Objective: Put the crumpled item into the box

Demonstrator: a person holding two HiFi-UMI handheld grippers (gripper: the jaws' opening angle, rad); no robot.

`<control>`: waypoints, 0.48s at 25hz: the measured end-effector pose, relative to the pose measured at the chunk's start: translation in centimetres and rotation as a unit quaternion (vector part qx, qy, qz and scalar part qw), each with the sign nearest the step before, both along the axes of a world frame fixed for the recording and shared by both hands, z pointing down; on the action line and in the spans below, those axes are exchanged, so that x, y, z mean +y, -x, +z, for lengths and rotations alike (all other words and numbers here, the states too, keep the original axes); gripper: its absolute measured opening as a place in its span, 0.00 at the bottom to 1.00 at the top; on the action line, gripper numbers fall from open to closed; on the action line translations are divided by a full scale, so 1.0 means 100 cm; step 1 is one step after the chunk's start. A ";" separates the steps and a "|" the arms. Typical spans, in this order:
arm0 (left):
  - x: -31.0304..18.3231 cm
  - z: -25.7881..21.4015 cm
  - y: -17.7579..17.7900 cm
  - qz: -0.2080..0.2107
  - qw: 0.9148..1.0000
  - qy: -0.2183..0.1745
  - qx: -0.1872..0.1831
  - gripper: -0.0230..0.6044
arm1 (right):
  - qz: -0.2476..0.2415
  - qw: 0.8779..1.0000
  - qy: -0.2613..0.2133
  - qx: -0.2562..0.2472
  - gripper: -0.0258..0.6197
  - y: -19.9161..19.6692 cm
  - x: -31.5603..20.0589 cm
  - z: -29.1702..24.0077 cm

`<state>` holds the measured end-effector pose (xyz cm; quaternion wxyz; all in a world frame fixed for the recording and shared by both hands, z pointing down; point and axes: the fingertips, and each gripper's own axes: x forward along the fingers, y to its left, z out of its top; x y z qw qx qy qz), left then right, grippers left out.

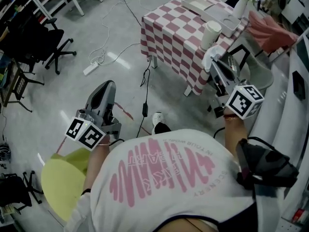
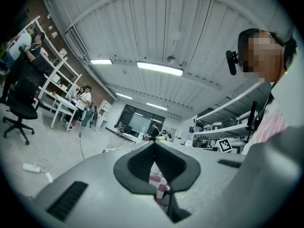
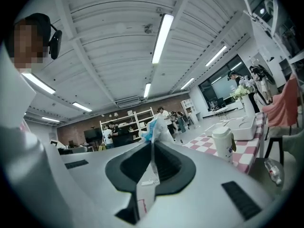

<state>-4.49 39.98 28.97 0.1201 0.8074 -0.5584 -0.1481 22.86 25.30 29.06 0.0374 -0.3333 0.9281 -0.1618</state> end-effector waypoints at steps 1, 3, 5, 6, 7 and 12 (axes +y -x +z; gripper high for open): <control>-0.009 -0.003 0.005 0.001 1.000 -0.001 -0.003 0.05 | -0.004 1.000 -0.002 -0.001 0.08 0.008 -0.010 -0.003; -0.028 -0.008 0.018 -0.004 1.000 -0.004 -0.002 0.05 | -0.014 1.000 -0.009 -0.004 0.08 0.027 -0.029 -0.010; -0.049 -0.013 0.030 -0.009 1.000 -0.006 0.000 0.05 | -0.025 1.000 -0.016 -0.011 0.08 0.044 -0.052 -0.019; -0.060 -0.015 0.035 -0.009 1.000 -0.007 0.000 0.05 | -0.029 0.999 -0.019 -0.015 0.08 0.052 -0.063 -0.023; -0.071 -0.017 0.040 -0.010 1.000 -0.009 -0.001 0.05 | -0.031 0.999 -0.021 -0.019 0.08 0.059 -0.075 -0.026; -0.124 -0.021 0.076 -0.026 1.000 -0.010 0.009 0.05 | -0.033 0.999 -0.018 -0.023 0.08 0.085 -0.128 -0.027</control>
